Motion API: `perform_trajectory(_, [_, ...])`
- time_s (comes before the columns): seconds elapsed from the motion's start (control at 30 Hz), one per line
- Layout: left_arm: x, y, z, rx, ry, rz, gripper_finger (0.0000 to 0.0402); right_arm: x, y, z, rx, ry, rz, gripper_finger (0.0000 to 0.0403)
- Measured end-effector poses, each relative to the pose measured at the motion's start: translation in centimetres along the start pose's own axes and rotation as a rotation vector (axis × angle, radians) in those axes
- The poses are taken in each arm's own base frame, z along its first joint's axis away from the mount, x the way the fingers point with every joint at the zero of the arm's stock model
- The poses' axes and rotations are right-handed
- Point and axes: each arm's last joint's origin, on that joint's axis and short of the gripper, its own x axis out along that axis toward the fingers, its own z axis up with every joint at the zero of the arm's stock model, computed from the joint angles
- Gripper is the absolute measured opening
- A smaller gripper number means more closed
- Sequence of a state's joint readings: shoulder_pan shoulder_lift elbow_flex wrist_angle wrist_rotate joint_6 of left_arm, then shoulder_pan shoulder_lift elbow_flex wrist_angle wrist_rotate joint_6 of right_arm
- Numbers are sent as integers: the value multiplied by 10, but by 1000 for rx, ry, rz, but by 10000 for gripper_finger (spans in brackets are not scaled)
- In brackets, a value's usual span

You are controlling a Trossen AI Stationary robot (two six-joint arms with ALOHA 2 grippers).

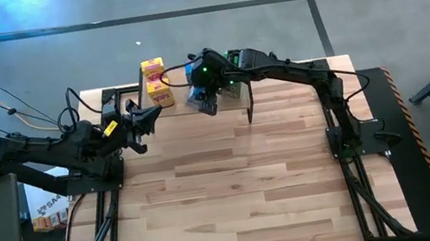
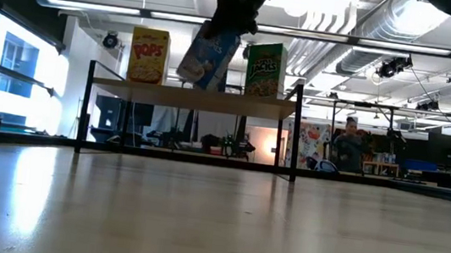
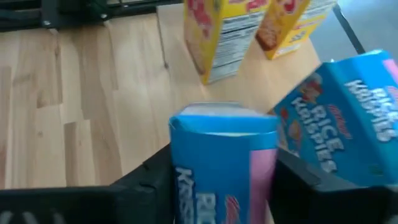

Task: Stack cereal on shelf
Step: Put the blue cereal box on the shelf aligned with the other blue cereal box, then return to Home Position

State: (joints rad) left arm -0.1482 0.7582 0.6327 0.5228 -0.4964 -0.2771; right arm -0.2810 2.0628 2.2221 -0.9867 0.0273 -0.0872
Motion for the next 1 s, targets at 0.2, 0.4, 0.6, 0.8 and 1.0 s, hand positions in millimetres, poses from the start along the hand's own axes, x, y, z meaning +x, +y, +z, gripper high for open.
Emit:
perform_trajectory(0.2, [0,0,0,0,5,-16,0,0,-9,-2,10,12,-17,220])
perform_trajectory(0.4, [0,0,0,10,5,-15,0,0,-15,-2,16,12,-38,227])
perform_trajectory(0.6, [0,0,0,26,6,-15,0,-2,-15,-1,-1,0,-40,227])
perform_trajectory(0.8, [-5,3,8,33,-2,-26,0,-23,-16,-1,-4,48,-26,227])
perform_trajectory(1.0, [-16,17,14,92,69,-7,0,-34,-10,-9,15,131,109,222])
